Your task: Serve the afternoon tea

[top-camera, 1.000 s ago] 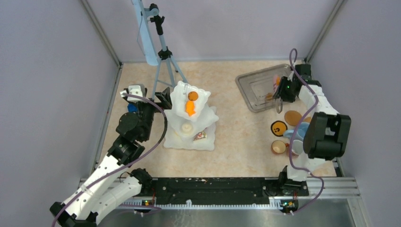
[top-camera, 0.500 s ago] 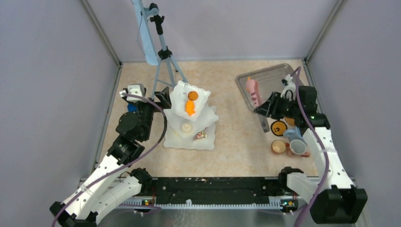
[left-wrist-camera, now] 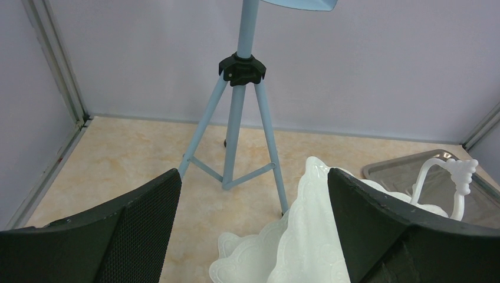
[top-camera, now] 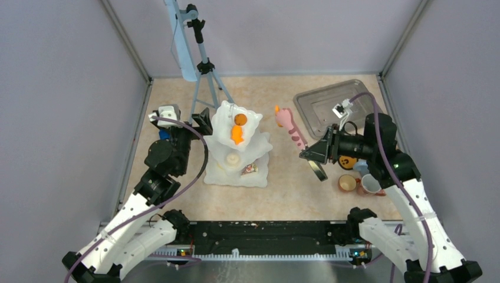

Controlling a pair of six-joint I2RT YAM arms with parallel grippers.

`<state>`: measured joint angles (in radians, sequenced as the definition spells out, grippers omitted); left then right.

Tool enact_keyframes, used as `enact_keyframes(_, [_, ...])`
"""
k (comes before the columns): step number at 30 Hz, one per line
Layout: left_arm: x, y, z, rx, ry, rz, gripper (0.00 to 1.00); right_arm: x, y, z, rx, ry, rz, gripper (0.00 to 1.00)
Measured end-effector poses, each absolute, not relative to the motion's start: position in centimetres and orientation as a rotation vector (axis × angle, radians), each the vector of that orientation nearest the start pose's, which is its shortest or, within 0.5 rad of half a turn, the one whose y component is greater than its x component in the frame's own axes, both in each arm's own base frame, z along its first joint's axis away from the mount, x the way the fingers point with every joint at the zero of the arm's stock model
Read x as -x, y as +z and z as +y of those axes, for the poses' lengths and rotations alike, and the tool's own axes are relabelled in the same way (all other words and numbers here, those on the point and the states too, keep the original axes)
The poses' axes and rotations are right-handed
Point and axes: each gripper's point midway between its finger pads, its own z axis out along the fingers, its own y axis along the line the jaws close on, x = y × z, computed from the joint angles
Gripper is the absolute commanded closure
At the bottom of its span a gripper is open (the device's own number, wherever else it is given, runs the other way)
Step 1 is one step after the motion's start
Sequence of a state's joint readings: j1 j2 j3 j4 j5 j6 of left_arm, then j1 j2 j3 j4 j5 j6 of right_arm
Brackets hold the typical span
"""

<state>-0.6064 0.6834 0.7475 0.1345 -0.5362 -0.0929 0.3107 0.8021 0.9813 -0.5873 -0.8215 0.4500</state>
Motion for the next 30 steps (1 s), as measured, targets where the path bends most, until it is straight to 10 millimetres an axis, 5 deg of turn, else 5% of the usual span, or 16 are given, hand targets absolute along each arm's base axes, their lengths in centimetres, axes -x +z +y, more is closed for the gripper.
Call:
enact_keyframes(10, [-28.6,35.9,-8.7,0.101,-0.18,1.402,0.01,-13.4,29.9,28.6,0.727,1.391,2.079,1.0])
enact_keyframes(17, [-28.4,36.0,-7.9,0.133,-0.153,1.397,0.01,-13.7,29.4,32.9,0.78,1.352,2.104,1.0])
enact_keyframes(30, [-27.6,36.9,-6.2,0.203,-0.127,1.364,0.01,-16.1,29.0,36.6,0.742,1.196,2.139,1.0])
